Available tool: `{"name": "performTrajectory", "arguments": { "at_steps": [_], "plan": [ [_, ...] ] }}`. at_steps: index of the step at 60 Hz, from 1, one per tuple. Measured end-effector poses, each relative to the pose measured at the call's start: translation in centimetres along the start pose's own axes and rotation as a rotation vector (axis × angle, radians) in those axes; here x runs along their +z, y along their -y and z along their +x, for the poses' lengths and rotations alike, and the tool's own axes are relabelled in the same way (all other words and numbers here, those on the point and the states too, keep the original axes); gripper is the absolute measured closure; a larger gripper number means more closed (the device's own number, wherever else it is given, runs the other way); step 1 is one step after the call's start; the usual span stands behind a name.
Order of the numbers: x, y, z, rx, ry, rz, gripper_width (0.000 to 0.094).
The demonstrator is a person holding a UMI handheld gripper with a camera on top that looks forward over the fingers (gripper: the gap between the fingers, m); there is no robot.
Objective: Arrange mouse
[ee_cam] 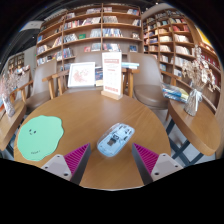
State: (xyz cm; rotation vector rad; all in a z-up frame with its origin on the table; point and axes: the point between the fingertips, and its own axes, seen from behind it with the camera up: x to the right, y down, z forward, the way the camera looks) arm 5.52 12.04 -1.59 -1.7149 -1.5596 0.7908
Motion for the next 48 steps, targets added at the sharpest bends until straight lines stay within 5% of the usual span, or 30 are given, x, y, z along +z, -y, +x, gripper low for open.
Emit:
{"name": "performTrajectory", "arguments": {
  "at_steps": [41,43,46,48],
  "plan": [
    [6.0,4.3,-1.3,-0.007,0.019,-0.033,0.0111],
    [5.9,4.4,-1.3,-0.009,0.014,-0.033,0.0153],
    [6.0,4.4,-1.4,-0.018,0.019,-0.030,0.0495],
    [6.0,4.3,-1.5,0.003,0.024,-0.035,0.0493]
  ]
}}
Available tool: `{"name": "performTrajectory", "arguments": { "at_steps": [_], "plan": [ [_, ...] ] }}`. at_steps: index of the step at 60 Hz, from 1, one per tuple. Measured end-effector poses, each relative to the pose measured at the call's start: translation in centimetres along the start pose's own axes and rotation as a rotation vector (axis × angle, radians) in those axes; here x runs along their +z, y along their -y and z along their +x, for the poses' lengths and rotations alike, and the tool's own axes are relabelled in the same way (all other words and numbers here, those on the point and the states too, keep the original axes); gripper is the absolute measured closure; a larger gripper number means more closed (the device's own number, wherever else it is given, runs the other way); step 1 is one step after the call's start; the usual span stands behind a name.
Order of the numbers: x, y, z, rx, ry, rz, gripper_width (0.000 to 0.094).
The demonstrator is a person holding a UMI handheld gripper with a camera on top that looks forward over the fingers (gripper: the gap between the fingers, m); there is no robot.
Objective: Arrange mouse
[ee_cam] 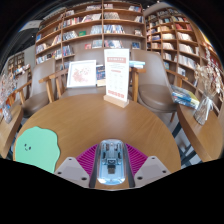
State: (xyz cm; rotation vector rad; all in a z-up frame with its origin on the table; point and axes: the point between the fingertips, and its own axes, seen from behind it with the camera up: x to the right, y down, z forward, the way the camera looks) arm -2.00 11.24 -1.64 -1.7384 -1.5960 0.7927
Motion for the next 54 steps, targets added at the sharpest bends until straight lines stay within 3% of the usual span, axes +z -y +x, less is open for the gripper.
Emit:
{"name": "performTrajectory", "arguments": {
  "at_steps": [16,26,34,41,54],
  "plan": [
    [-3.2,2.3,-2.6,-0.016,0.032,-0.002,0.0527],
    [-7.4,7.9,-9.9,-0.047,0.140,0.075,0.0527],
    [-8.2,9.3,-16.7,-0.068,0.188,0.090,0.0527],
    [-6.7,6.1,-22.0,-0.084,0.220,0.042,0.0525],
    [-3.5,-1.3,-25.3,-0.118,0.181,-0.048,0.0516]
  ]
}}
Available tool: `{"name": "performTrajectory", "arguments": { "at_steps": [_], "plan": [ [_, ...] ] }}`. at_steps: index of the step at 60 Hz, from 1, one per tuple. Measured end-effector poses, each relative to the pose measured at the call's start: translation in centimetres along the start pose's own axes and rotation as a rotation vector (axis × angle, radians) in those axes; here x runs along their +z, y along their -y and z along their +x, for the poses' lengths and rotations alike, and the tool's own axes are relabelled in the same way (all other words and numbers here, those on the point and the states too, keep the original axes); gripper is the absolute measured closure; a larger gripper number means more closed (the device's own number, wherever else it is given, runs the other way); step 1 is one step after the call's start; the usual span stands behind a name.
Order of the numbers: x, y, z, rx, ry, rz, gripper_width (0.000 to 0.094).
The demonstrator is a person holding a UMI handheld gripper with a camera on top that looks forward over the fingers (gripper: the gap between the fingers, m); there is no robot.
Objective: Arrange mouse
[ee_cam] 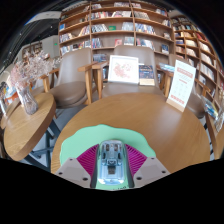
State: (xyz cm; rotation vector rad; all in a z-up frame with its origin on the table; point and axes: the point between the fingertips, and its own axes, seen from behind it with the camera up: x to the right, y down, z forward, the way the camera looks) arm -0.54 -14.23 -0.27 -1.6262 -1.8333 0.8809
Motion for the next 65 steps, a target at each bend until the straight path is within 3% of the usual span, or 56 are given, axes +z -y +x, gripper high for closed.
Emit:
{"name": "performTrajectory", "arguments": {
  "at_steps": [9,16,19,29,40,54,65],
  "plan": [
    [0.5,-0.5,0.3,-0.020,-0.053,0.022,0.0431],
    [-1.1,0.1,0.5,-0.003,-0.070,0.040,0.0149],
    [-2.9,0.7,0.5,-0.001,-0.066,0.061,0.0097],
    [-11.9,0.8,1.4,-0.010,-0.069,0.127,0.0090],
    [-20.3,-3.4,2.5,-0.015,-0.077,0.160,0.0088],
    [-24.8,-8.6,4.0,-0.039,-0.102,0.158,0.0088],
    [-26.0,-10.0,4.9,-0.033,-0.106,0.171,0.0086]
  ]
}}
